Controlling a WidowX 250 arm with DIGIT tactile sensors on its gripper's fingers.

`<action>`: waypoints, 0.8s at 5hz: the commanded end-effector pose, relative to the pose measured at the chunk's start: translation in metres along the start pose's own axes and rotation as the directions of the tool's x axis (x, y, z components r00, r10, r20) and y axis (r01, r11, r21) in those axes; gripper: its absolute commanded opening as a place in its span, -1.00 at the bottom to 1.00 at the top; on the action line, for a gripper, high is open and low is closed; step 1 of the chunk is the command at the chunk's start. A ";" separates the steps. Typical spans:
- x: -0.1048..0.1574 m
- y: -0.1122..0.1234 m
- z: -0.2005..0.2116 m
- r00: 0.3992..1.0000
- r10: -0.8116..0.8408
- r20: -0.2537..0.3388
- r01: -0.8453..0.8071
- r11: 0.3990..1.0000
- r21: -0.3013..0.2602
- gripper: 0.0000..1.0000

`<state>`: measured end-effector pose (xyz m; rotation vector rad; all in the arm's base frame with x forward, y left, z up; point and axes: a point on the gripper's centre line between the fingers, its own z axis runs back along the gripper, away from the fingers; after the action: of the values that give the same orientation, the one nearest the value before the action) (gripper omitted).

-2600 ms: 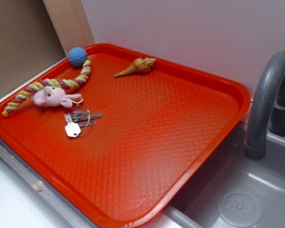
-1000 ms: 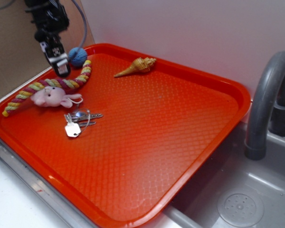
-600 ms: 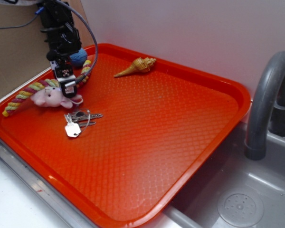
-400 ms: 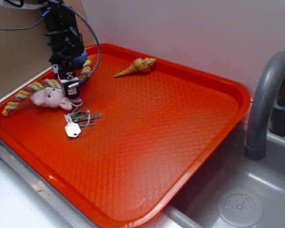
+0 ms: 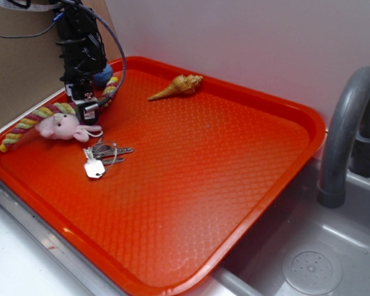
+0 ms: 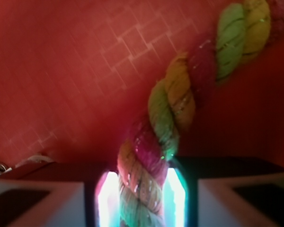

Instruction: Grab the multicolored rope.

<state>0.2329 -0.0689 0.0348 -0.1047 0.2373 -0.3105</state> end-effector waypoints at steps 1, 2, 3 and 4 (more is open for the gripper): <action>-0.021 -0.035 0.079 0.990 -0.019 0.139 0.014 0.999 0.034 -1.00; -0.038 -0.063 0.115 0.975 -0.060 0.212 0.047 0.997 0.064 -1.00; -0.065 -0.104 0.153 0.940 -0.083 0.330 0.082 0.996 0.019 -1.00; -0.085 -0.119 0.177 0.909 -0.061 0.411 0.070 0.998 -0.005 -1.00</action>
<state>0.1737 -0.1398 0.2277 -0.1729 -0.1278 -0.3285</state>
